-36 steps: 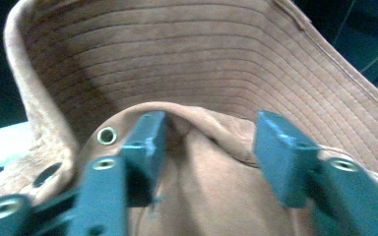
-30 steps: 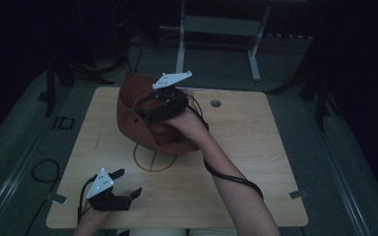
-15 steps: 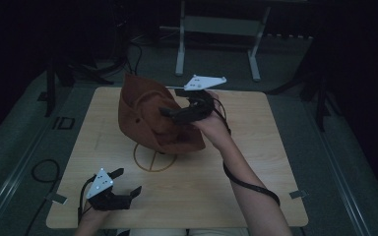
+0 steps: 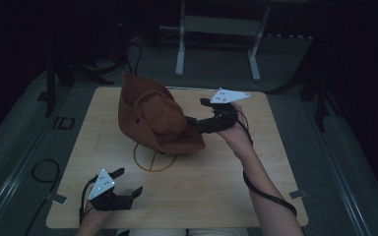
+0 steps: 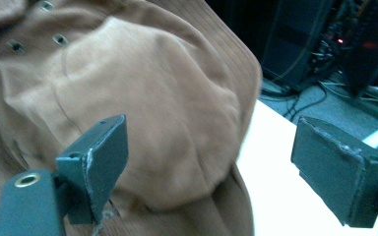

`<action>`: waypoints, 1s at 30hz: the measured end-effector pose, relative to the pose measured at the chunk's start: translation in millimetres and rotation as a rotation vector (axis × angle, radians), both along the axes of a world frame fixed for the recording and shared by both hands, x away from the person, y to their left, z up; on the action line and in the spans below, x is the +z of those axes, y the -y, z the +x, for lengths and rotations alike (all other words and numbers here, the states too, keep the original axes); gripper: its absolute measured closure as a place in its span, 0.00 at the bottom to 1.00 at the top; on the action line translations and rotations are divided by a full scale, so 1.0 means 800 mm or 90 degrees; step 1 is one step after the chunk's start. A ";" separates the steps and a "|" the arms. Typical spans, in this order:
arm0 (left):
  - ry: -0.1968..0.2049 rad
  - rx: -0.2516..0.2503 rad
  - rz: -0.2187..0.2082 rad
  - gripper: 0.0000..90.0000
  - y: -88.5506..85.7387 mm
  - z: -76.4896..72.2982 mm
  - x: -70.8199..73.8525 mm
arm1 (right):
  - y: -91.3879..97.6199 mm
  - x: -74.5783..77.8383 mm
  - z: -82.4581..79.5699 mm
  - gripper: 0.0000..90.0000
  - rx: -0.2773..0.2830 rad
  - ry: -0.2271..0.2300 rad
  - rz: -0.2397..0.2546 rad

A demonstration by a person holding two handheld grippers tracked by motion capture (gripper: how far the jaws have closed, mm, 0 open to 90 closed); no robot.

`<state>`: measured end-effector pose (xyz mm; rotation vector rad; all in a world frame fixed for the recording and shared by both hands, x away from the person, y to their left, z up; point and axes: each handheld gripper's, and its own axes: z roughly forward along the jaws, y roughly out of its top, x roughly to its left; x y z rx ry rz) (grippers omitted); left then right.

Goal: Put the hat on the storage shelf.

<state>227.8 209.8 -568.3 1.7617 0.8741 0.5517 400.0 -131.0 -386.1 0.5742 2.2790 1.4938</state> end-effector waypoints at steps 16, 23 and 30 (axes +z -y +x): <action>-0.003 0.007 -0.004 0.08 -0.001 0.000 -0.001 | 0.083 -0.067 -0.003 0.16 -0.070 -0.042 -0.002; -0.006 0.008 -0.003 0.08 -0.002 0.001 -0.002 | 0.109 -0.097 -0.011 0.16 -0.090 -0.059 0.003; -0.009 0.010 -0.005 0.08 -0.003 0.002 -0.002 | 0.131 -0.131 -0.023 0.16 -0.103 -0.082 0.000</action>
